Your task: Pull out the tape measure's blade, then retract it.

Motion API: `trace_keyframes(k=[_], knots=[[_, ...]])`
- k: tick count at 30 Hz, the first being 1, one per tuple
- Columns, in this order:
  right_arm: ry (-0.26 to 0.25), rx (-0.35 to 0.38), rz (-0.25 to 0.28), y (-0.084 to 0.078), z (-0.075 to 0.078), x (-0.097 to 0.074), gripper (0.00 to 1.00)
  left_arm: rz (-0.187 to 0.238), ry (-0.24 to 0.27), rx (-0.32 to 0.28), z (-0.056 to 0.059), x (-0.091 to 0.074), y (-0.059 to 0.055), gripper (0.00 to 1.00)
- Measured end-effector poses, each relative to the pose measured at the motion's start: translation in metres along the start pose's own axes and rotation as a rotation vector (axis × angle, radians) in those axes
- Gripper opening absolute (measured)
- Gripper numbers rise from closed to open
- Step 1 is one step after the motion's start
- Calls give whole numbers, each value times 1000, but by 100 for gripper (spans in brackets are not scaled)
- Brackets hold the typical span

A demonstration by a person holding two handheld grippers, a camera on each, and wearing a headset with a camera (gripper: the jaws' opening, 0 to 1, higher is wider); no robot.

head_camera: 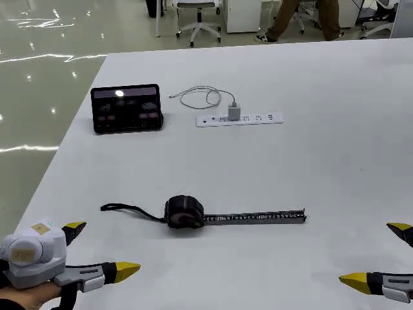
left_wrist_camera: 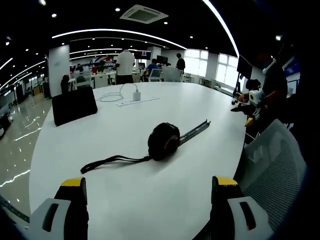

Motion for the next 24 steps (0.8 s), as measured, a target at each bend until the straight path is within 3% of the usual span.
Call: trace_keyframes(k=[8, 14, 19, 24], knots=[[9, -39, -29, 7, 4, 2, 100, 18, 1, -19, 7, 15, 16, 100], [16, -71, -50, 9, 10, 4, 100, -5, -29, 5, 26, 28, 22, 100], [28, -92, -68, 10, 12, 7, 100, -31, -17, 19, 23, 37, 24, 100], [35, -138, -95, 11, 17, 11, 100, -30, 13, -7, 21, 44, 32, 100]])
Point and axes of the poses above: the centre of the closed fingertips' face, and the gripper's own axes: x roughly forward along the fingers, z roughly to its right, y roughly out of its top, the point moved 1 cm from there along -x, roughly backward along the fingers, and after that the axes turned 4 degrees about -z, right-handed, at the moved point
